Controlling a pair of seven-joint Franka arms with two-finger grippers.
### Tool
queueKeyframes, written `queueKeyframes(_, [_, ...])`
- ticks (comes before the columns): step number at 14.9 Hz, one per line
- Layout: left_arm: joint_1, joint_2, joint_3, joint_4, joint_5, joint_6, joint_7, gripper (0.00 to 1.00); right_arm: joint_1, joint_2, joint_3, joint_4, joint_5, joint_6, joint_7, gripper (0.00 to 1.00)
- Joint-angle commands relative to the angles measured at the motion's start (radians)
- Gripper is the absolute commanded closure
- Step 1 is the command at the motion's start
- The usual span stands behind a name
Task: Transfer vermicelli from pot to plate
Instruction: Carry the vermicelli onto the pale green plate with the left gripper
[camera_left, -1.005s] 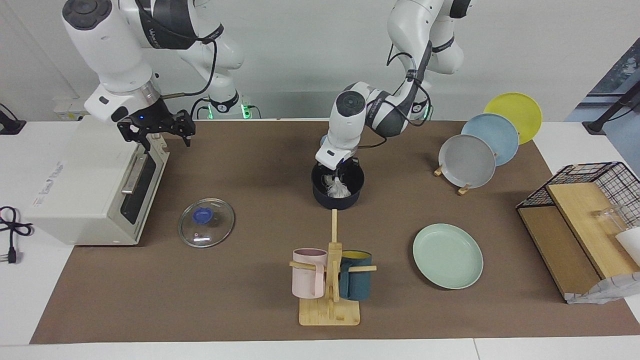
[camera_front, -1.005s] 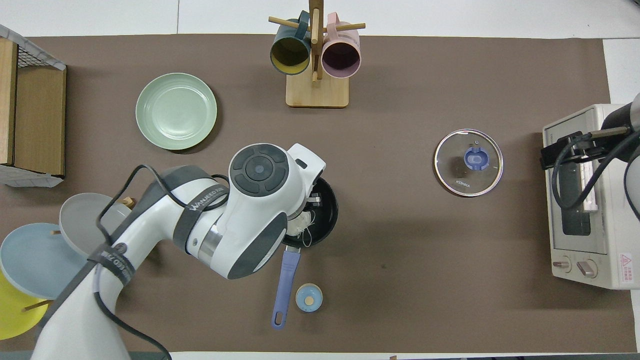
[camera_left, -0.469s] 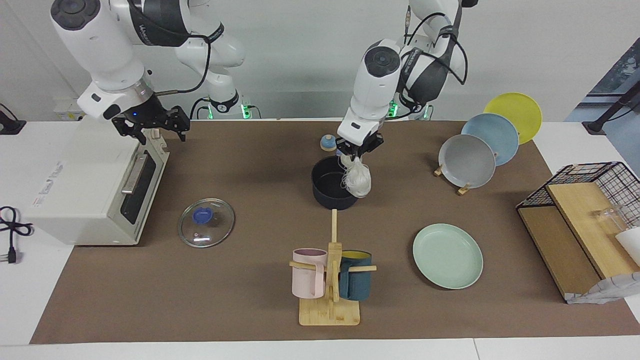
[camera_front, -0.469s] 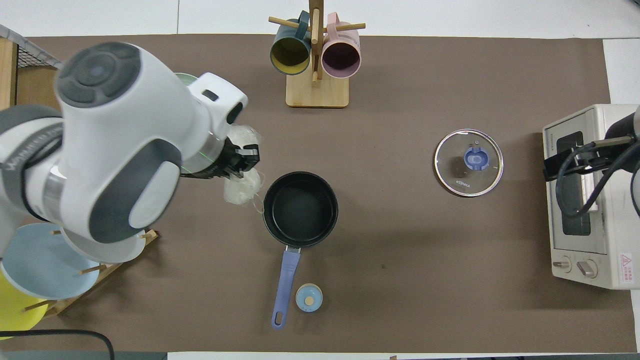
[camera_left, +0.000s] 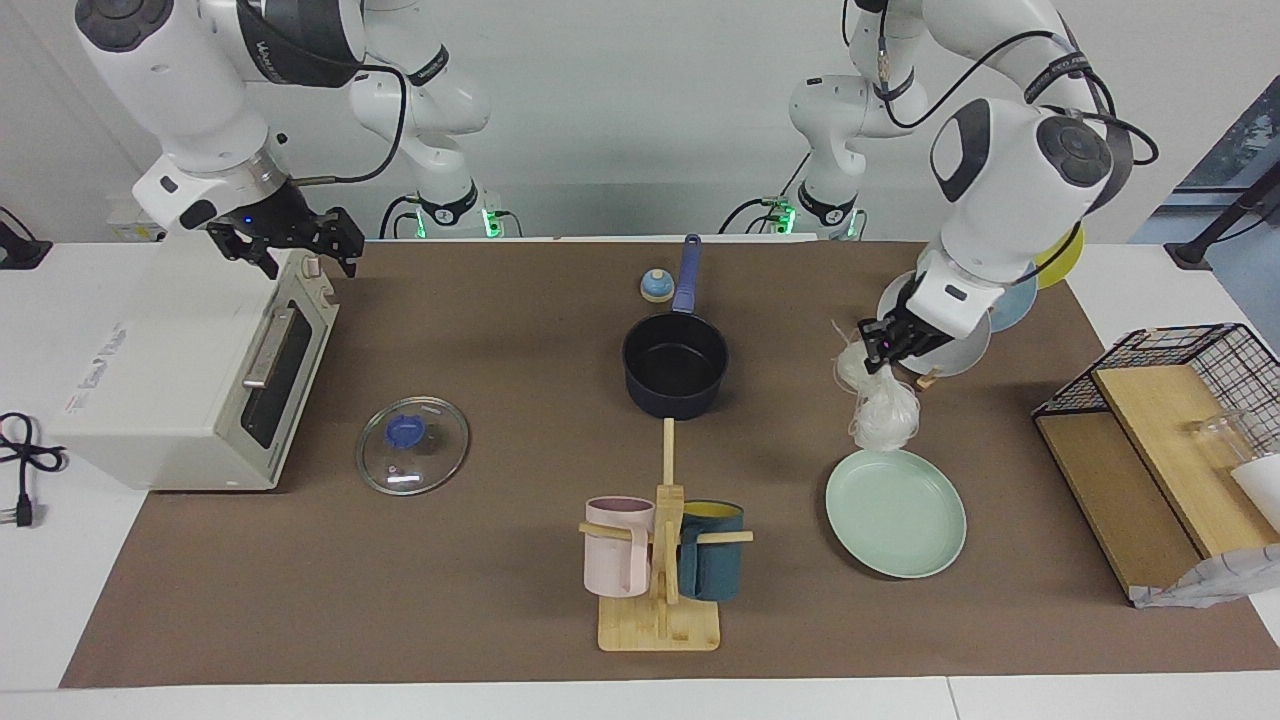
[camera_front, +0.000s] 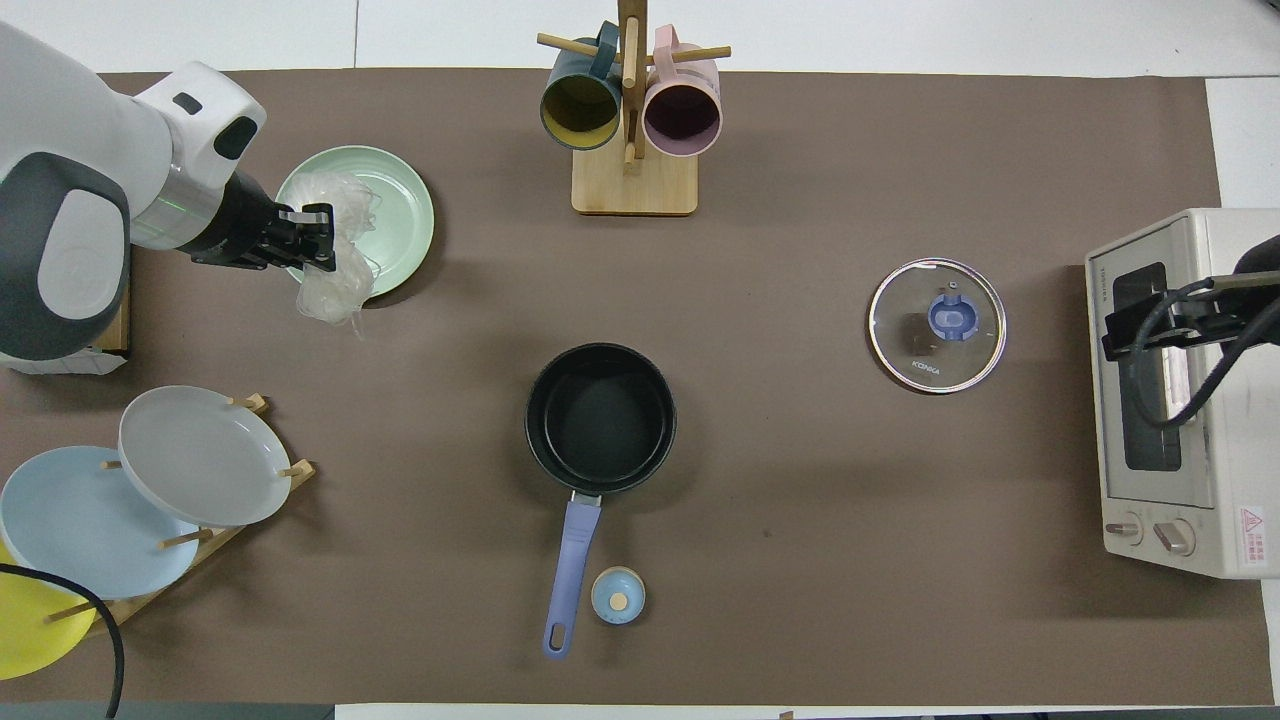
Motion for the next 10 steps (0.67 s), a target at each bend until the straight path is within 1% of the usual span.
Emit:
queueKeyframes(1, [0.036,0.07,-0.007,-0.007,-0.01,0.112,0.077,1.0,0.007,-0.037,-0.004,-0.039,0.024,0.005,0.022,0.0])
queueKeyframes(2, [0.046,0.088,-0.007,-0.018,-0.008,0.143,0.132,1.0,0.009,-0.038,-0.004,-0.039,0.024,0.013,0.027,0.0])
queueKeyframes(4, [0.058,0.139,-0.007,-0.018,-0.005,0.195,0.17,1.0,0.021,-0.037,-0.012,-0.037,0.024,0.022,0.024,0.0])
queueKeyframes(5, [0.057,0.162,-0.007,-0.018,0.001,0.23,0.171,1.0,0.051,-0.035,-0.044,-0.036,0.024,0.024,0.027,0.0])
queueKeyframes(6, [0.057,0.177,-0.007,-0.018,0.01,0.247,0.173,1.0,0.053,-0.034,-0.05,-0.036,0.024,0.025,0.025,0.0])
queueKeyframes(10, [0.058,0.234,-0.007,-0.019,0.026,0.31,0.252,1.0,0.048,-0.029,-0.046,-0.028,0.022,0.027,0.024,0.0])
